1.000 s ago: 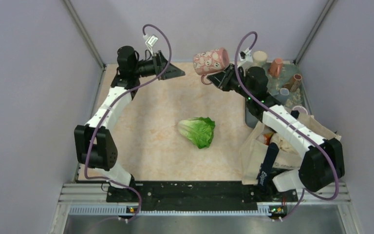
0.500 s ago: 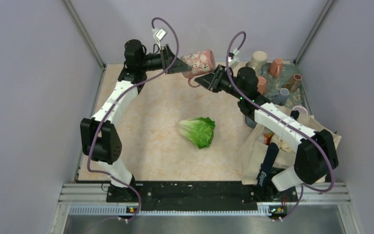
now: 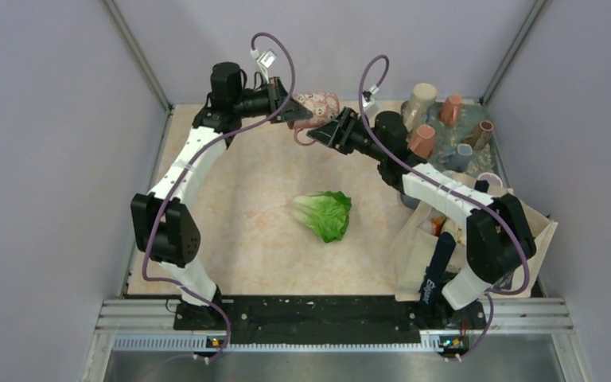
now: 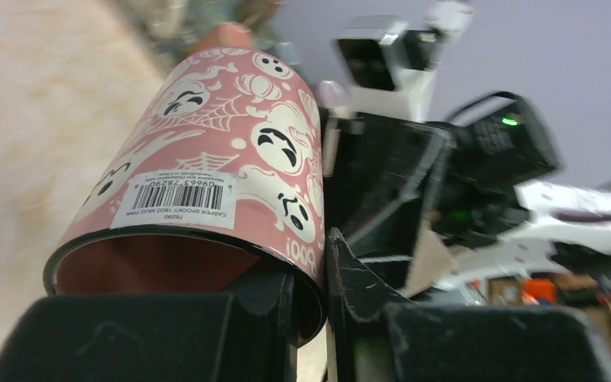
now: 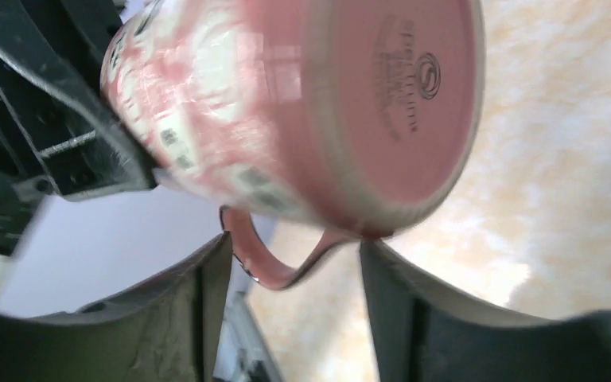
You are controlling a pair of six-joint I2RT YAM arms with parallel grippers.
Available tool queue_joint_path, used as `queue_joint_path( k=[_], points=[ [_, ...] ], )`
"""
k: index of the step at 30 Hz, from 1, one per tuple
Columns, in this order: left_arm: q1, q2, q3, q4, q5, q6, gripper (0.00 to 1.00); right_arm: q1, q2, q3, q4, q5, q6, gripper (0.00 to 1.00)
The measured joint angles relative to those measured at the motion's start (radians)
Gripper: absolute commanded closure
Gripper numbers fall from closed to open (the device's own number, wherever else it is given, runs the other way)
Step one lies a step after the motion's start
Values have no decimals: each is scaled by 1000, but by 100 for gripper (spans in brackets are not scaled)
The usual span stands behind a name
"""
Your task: Turn the mug right side up
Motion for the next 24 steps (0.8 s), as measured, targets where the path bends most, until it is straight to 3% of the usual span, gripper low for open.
queue_joint_path(
  k=[5, 15, 19, 24],
  points=[
    [-8, 0, 70, -400, -316, 323, 100, 6, 8, 39, -159, 79, -112, 9],
    [10, 3, 60, -736, -827, 834, 100, 6, 8, 130, -522, 261, -356, 8],
    [50, 53, 74, -825, -934, 1016, 100, 6, 8, 179, -632, 342, -449, 8],
    [155, 235, 242, -1014, -976, 1183, 100, 6, 1, 214, -742, 441, -537, 7]
  ],
)
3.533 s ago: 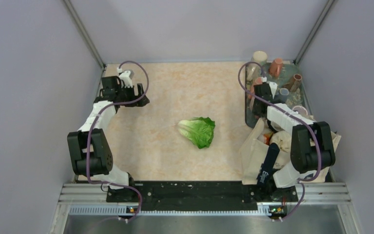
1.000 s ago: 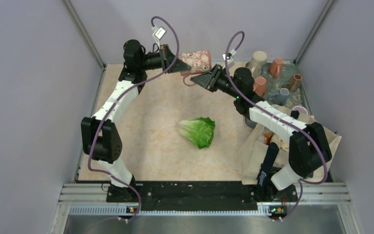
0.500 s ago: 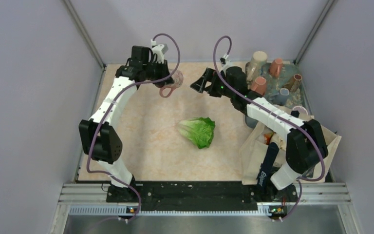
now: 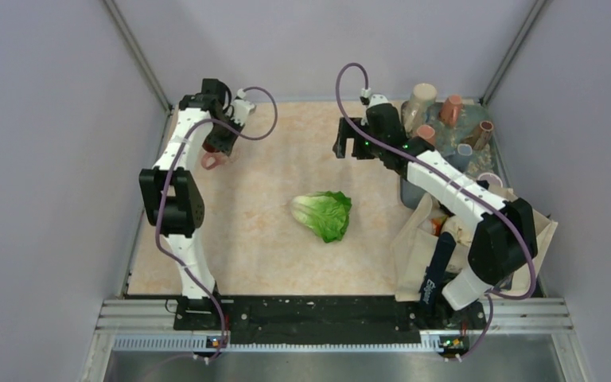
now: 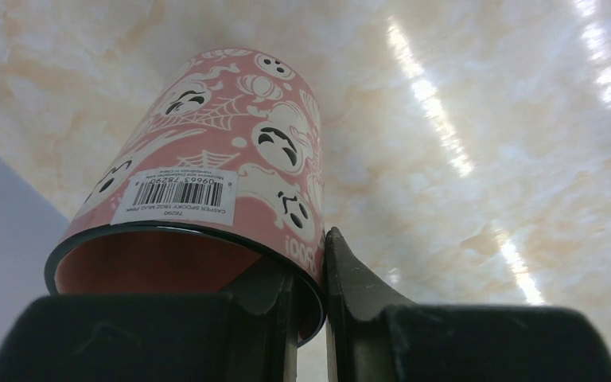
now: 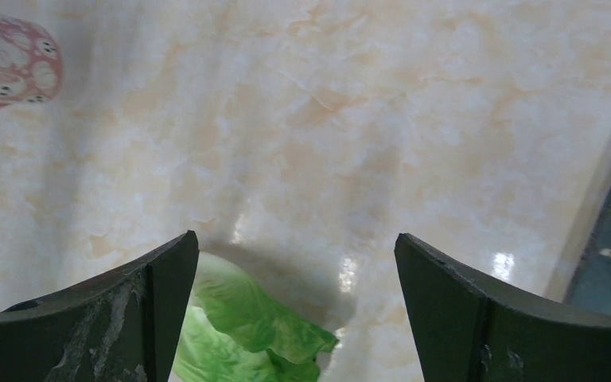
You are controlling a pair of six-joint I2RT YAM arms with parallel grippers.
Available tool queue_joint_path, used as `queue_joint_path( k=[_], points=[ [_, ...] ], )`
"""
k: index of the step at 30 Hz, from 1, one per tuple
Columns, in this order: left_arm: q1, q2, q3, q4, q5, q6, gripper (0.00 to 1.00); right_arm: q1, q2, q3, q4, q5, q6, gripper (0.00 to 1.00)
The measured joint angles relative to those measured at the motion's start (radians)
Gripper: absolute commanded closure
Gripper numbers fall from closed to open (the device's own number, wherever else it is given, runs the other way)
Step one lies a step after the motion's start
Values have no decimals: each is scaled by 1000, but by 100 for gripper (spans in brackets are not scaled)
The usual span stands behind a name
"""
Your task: Turn the mug right side up
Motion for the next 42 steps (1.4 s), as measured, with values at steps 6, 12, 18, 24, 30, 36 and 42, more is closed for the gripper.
queue_joint_path(
  k=[6, 12, 18, 24, 30, 36, 42],
  points=[
    [108, 155, 195, -164, -52, 135, 100, 0, -22, 0, -79, 82, -56, 6],
    [179, 230, 268, -245, -97, 233, 100, -1, -30, 0, -106, 128, -86, 6],
    [205, 272, 270, -269, -90, 286, 100, -4, -30, 0, -118, 200, -96, 1],
    [212, 290, 281, -264, -53, 306, 72, -32, -35, -35, -99, 365, -102, 1],
    [228, 290, 285, -218, -37, 303, 44, -115, -37, -171, 1, 559, -68, 6],
    [230, 257, 284, -148, -23, 269, 32, -185, -2, -225, 121, 692, 23, 15],
    [230, 87, 238, -79, 49, 196, 32, -194, 116, -214, 199, 749, 130, 22]
  ],
)
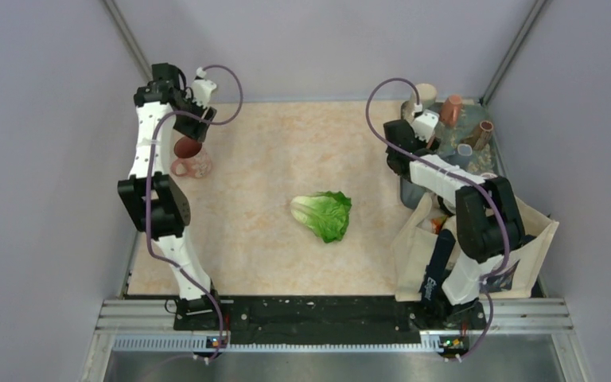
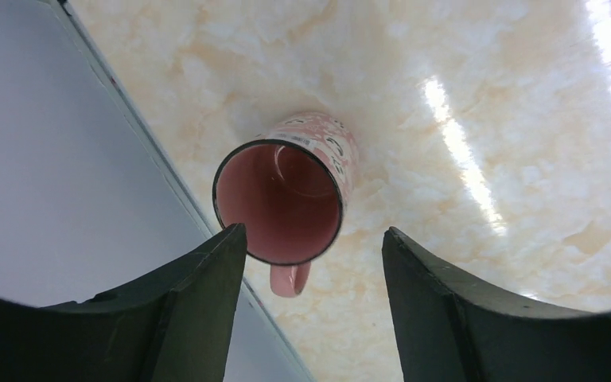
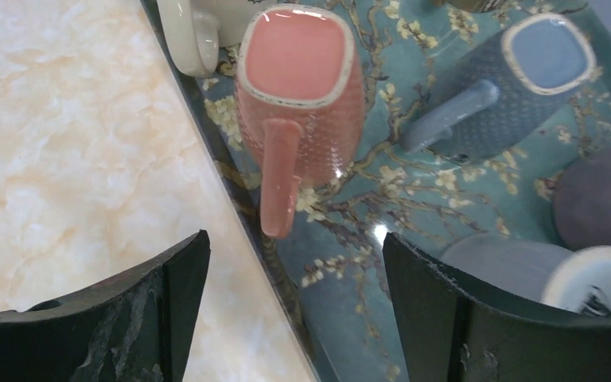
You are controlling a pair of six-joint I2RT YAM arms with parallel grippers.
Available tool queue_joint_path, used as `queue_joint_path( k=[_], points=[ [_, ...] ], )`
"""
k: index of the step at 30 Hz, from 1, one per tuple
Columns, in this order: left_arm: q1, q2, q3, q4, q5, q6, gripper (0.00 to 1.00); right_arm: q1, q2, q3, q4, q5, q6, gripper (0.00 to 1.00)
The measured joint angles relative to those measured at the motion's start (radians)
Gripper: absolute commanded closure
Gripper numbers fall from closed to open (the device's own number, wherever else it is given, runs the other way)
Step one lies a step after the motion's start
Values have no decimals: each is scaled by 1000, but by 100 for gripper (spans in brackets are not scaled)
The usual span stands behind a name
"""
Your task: Turn the mug right side up
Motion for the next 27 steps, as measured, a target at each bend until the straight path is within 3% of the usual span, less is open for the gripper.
queue_joint_path(
  k=[6, 17, 19, 23, 24, 27],
  points=[
    [-5, -192, -111, 68, 122, -111, 31, -12, 132, 82, 0, 20, 60, 32],
    [-13, -248, -252, 104, 325, -163, 31, -78, 235, 156, -35, 32, 129, 39],
    [-13, -248, -253, 107, 342, -163, 31, -82, 258, 172, -47, 32, 137, 50],
    [-13, -248, -254, 109, 374, -162, 32, -82, 274, 182, -54, 31, 134, 96],
    [-13, -248, -254, 109, 379, -162, 32, -81, 274, 182, -55, 31, 127, 100],
    [-13, -254, -261, 107, 386, -162, 33, -82, 274, 182, -58, 28, 113, 100]
  ],
)
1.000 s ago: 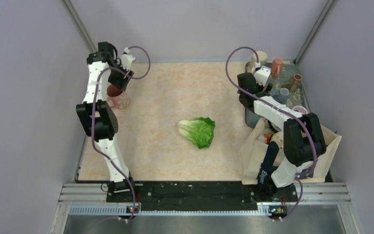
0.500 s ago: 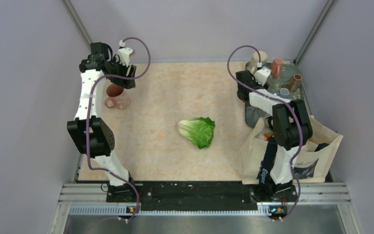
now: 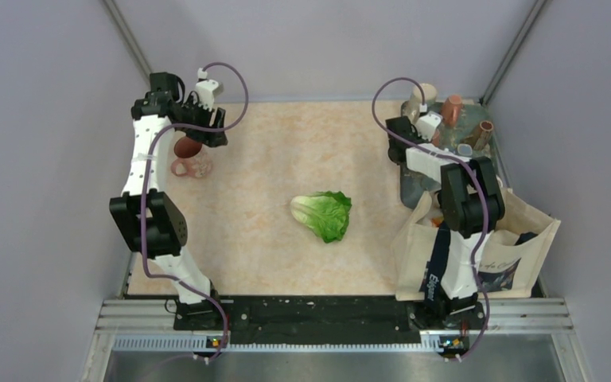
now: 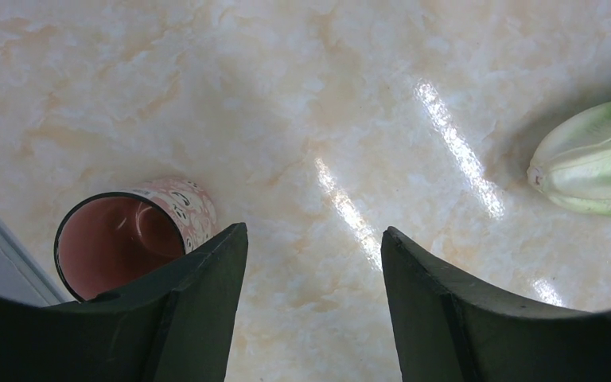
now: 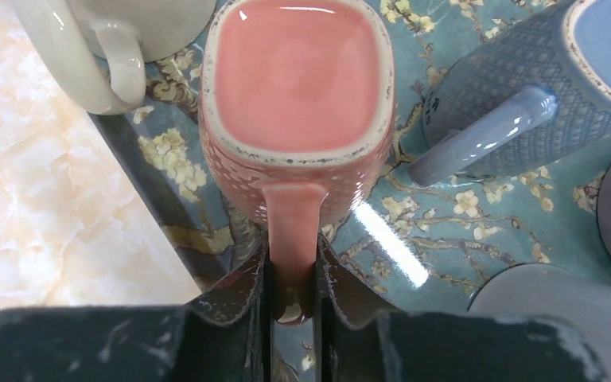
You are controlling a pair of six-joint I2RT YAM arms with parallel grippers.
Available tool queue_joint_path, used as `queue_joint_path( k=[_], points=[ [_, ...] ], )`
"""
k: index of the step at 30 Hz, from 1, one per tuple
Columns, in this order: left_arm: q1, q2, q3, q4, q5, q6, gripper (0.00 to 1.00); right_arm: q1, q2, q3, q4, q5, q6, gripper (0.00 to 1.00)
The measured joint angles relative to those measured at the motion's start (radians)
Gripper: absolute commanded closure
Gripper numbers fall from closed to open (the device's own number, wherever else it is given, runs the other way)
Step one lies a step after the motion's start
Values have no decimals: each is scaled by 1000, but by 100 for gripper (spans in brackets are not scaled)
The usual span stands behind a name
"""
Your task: Turn the mug right side up
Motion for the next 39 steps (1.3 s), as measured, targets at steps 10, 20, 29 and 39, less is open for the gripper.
queue_joint_path(
  k=[10, 20, 29, 39],
  points=[
    [-3, -7, -5, -11, 48, -43, 33, 0, -211, -182, 35, -174, -78, 100],
    [-50, -7, -5, 11, 155, -246, 28, 0, -474, -233, 134, -449, -162, 100],
    [-144, -7, -14, 285, 394, -686, 25, 136, -526, -231, 322, -694, -87, 100],
    [-291, -22, -57, 631, 560, -1068, 23, 320, -526, -182, 530, -793, 25, 100]
  ],
)
